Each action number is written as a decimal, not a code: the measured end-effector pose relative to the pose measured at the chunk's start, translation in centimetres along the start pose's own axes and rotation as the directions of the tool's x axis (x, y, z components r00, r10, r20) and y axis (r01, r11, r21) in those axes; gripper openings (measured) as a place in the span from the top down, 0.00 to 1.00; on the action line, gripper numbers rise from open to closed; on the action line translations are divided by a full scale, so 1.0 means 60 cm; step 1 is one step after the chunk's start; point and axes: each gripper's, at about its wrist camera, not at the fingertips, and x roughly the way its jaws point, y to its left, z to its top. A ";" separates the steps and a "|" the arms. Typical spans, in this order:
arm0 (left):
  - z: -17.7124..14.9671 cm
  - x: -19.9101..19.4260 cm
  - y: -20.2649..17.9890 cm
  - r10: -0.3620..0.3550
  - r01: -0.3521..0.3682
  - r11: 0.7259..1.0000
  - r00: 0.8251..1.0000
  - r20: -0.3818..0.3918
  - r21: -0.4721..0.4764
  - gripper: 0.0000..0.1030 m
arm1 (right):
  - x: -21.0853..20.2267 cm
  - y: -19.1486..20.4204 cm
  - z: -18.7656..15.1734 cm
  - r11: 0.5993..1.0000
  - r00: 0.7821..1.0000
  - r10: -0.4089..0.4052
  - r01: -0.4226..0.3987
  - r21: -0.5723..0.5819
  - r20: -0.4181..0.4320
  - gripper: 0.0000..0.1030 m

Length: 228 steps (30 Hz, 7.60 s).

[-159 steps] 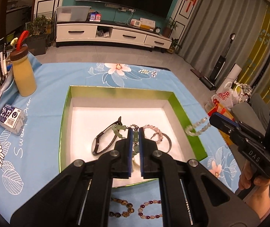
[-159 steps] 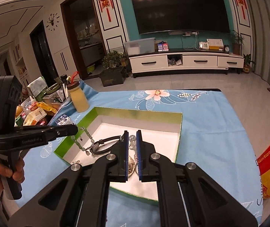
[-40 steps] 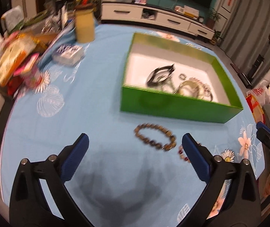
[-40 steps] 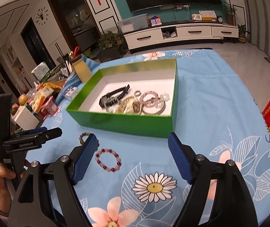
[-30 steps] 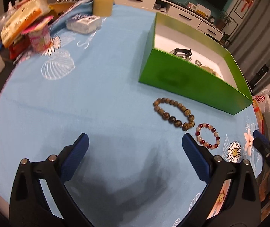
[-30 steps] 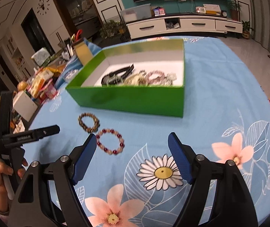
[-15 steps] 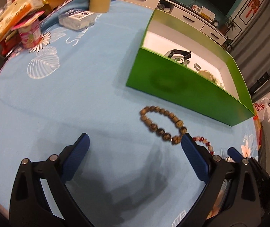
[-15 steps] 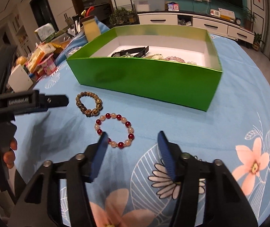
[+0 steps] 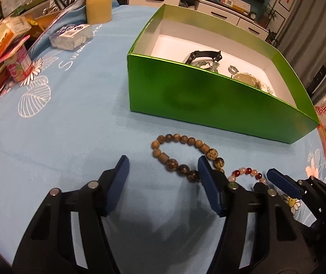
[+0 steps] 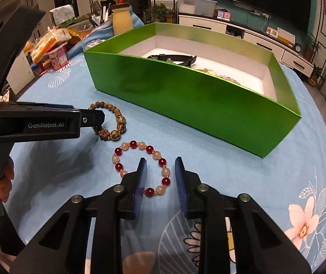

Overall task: Organize jewelry
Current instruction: 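Grasp the brown bead bracelet with the left tool while the right tool grasps the red-and-white bracelet, then carry the brown bracelet with the left tool while the right tool carries the red-and-white bracelet toward the box, then lower the brown bracelet into the box with the left tool while the right tool lowers the red-and-white bracelet, then open the left tool to release the brown bracelet while the right tool releases the red-and-white bracelet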

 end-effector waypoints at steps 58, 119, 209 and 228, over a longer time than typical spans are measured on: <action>0.015 -0.186 -0.019 -0.204 0.172 0.970 0.960 0.190 0.171 0.90 | -0.183 -0.053 0.025 0.992 0.954 -0.053 0.016 0.128 0.295 0.93; 0.206 -0.155 -0.058 -0.252 0.208 0.957 0.940 0.229 0.202 0.90 | -0.180 -0.124 0.166 0.986 0.921 -0.084 0.022 0.165 0.381 0.93; 0.320 0.079 -0.088 -0.055 0.036 0.969 0.996 0.070 0.244 0.90 | 0.075 -0.223 0.254 0.953 0.998 -0.030 0.011 0.303 0.059 0.93; 0.318 0.087 -0.083 -0.030 0.017 0.967 0.998 0.048 0.252 0.90 | 0.076 -0.230 0.250 0.948 0.999 -0.042 0.031 0.316 0.028 0.93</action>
